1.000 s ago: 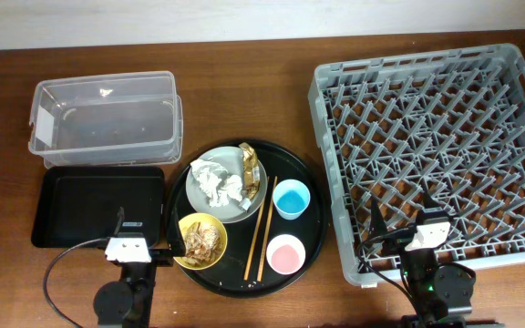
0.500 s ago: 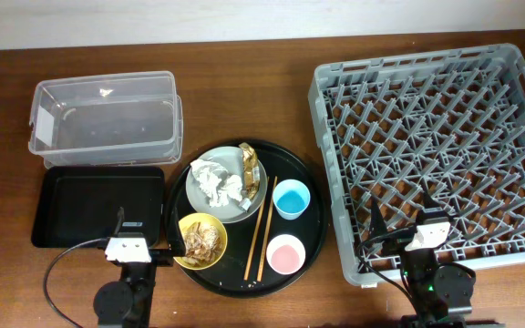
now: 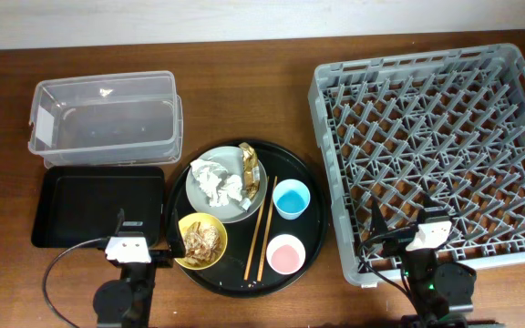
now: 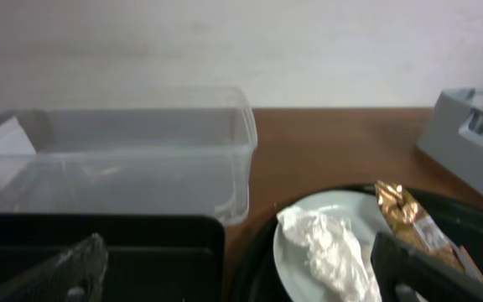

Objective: Sort waste into correct bins and load items into the dishwasher rack

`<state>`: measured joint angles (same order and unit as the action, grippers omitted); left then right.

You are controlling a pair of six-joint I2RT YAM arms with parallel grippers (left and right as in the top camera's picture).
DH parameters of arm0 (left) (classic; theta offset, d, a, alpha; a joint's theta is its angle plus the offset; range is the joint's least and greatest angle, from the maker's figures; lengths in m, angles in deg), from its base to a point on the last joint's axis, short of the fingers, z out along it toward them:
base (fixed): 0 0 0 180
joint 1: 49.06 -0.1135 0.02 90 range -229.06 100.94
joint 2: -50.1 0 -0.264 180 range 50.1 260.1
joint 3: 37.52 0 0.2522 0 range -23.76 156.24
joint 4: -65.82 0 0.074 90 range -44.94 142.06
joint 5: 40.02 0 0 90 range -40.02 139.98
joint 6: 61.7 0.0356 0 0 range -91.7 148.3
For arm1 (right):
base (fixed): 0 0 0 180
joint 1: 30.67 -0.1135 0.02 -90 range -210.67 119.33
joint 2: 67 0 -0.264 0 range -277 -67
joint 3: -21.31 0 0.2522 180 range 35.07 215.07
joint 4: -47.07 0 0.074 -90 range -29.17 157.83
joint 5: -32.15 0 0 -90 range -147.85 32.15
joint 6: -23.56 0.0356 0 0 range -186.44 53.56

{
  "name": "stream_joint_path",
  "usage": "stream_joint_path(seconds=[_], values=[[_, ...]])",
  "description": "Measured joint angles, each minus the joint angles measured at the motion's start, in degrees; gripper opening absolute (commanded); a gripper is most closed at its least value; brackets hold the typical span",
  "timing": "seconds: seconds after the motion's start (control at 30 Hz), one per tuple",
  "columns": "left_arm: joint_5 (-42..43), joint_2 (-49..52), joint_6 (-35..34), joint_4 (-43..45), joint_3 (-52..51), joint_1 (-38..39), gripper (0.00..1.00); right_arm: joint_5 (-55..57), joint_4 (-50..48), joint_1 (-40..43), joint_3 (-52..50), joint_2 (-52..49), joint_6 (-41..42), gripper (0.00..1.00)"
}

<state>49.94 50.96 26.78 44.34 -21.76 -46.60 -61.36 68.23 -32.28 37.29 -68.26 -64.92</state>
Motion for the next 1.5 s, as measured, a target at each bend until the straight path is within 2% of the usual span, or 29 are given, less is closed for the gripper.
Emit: stream_joint_path(seconds=[0.07, 0.2, 0.4, 0.57, 0.67, 0.8, 0.97, 1.1, 1.2, 1.27, 1.37, 1.4, 1.43, 1.5], values=[[0.0, 0.8, 0.0, -5.0, 2.4, 0.0, 0.99, 0.1, 4.9, 0.0, 3.0, -1.9, 0.2, 0.99], [0.2, 9.2, 0.0, -13.2, 11.4, 0.0, 0.99, 0.1, 13.3, 0.0, 12.2, -9.5, 1.2, 0.99], [2.2, 30.4, 0.0, -22.8, 29.4, 0.0, 0.99, 0.1, 30.2, 0.0, 30.4, -27.0, 1.5, 0.99], [6.5, 51.6, 0.0, -40.3, 47.7, 0.0, 0.99, 0.1, 47.6, 0.0, 45.5, -42.0, 1.6, 0.99], [7.2, 64.4, 0.0, -51.3, 60.6, 0.0, 0.99, 0.3, 54.6, 0.0, 52.9, -50.3, 1.6, 0.98], [7.8, 69.3, 0.0, -51.2, 64.4, 0.0, 0.99, 0.5, 57.0, 0.0, 56.5, -55.3, 1.5, 0.99], [12.3, 74.2, 0.0, -39.0, 64.7, 0.8, 0.93, 0.5, 57.4, 0.0, 56.6, -55.5, 1.5, 0.99], [12.1, 84.3, -0.1, -35.8, 64.8, 5.3, 0.89, 0.5, 57.4, 0.0, 56.8, -55.5, 1.5, 0.99], [9.4, 92.9, -0.1, -35.2, 64.8, 8.9, 0.74, 0.5, 57.3, 0.0, 56.8, -55.5, 1.5, 0.99], [7.9, 97.3, -0.3, -34.8, 64.8, 10.3, 0.58, 0.5, 57.4, 0.0, 56.8, -55.5, 1.5, 0.99], [6.9, 101.9, -0.3, -34.4, 64.8, 10.9, 0.27, 0.5, 57.4, 0.0, 56.8, -55.5, 1.6, 0.99], [6.8, 102.8, -0.5, -34.4, 64.8, 10.9, 0.08, 0.5, 57.4, 0.0, 56.8, -55.5, 1.5, 0.99], [6.6, 103.0, -0.5, -34.4, 64.8, 10.9, 0.00, 0.5, 57.4, 0.0, 56.8, -55.5, 1.5, 0.99], [6.6, 103.0, -0.5, -34.5, 64.8, 10.9, 0.00, 0.5, 57.4, 0.0, 56.8, -55.5, 1.5, 0.99]])
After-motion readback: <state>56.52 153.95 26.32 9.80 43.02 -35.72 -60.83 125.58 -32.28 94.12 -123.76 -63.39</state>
